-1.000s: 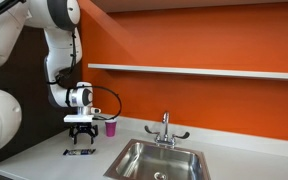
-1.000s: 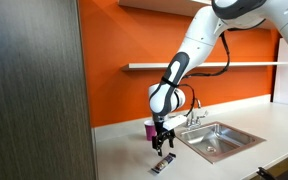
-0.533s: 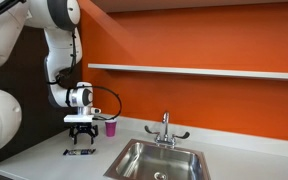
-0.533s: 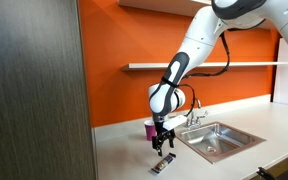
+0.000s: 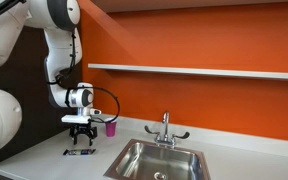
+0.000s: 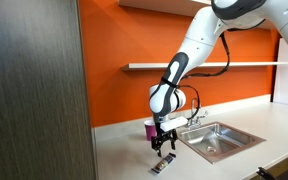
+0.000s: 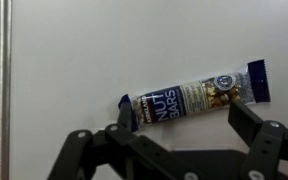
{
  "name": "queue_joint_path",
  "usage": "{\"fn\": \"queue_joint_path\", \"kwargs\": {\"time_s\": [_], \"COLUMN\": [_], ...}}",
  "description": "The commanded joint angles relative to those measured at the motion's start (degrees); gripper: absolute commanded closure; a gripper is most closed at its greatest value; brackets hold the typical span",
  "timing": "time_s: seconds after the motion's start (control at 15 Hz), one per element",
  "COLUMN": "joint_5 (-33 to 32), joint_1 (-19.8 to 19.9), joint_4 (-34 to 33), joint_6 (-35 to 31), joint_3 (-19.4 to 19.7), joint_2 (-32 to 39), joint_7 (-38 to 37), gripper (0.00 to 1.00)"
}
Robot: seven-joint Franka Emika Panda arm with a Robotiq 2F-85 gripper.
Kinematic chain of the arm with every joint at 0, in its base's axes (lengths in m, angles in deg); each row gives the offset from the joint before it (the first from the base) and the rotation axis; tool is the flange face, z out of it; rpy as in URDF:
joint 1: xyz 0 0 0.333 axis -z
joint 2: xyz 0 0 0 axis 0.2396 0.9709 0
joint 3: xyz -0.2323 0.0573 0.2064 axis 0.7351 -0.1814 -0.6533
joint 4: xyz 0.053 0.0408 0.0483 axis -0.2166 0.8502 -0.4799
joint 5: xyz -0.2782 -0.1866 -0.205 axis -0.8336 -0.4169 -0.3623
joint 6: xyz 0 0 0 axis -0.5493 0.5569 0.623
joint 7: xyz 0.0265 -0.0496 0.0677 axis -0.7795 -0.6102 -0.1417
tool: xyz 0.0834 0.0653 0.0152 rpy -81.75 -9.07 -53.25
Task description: Put the packet in the sink
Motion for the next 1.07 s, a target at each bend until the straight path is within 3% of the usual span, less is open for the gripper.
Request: {"fn": "queue_joint_path", "kwargs": {"time_s": [0.0, 1.0], "joint_5": [3.3, 11.0], "joint_1": [-1.3, -5.0], "joint_4": [0.7, 2.3], "joint_6": [1.4, -3.1], "joint_3": [0.3, 3.5], "joint_2": [-1.1, -1.0], "joint_7": [-4.9, -26.4], "gripper": [0.00, 0.00]}}
